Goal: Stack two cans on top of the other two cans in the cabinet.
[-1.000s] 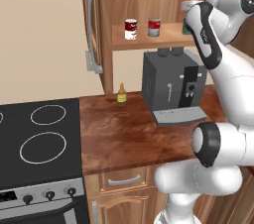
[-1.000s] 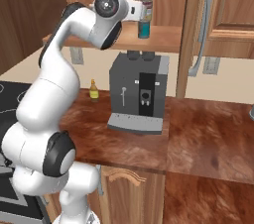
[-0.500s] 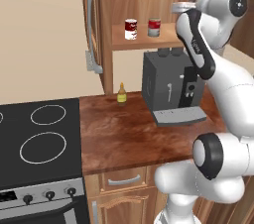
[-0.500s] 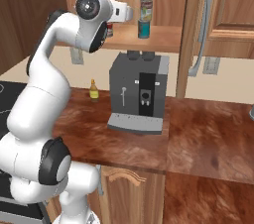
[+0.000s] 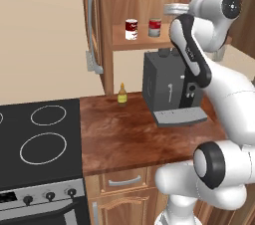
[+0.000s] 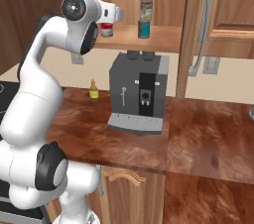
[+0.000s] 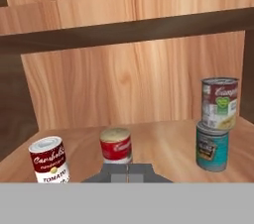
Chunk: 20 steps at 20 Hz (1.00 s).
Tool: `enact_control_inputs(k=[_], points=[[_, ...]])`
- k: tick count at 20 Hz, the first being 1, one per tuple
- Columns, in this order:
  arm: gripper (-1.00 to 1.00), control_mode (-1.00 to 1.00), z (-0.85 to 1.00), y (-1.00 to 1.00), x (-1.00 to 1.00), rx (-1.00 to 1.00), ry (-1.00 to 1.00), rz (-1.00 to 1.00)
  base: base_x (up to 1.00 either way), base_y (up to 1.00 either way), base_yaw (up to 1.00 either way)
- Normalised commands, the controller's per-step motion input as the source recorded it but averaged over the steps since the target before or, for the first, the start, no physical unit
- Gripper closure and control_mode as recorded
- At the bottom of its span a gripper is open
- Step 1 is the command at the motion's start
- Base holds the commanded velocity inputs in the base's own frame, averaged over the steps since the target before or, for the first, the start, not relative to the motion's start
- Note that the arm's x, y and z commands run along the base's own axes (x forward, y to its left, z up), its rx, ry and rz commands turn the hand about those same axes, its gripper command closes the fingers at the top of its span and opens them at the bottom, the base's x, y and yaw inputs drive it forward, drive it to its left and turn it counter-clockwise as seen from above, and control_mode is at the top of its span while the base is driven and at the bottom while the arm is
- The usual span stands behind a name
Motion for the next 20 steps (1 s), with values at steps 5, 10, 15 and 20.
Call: enact_control_inputs(k=[5, 10, 15, 20], points=[[-1.00, -1.00, -0.11, 0.52, -0.08, 0.00, 0.00, 0.01, 0.00, 0.00, 0.00], [-1.00, -1.00, -0.10, 0.49, -0.02, 0.00, 0.01, 0.00, 0.00, 0.00, 0.00], [-1.00, -1.00, 0.00, 0.18, -0.01, 0.00, 0.01, 0.01, 0.00, 0.00, 0.00], [-1.00, -1.00, 0.00, 0.06, 0.00, 0.00, 0.00, 0.02, 0.00, 0.00, 0.00]])
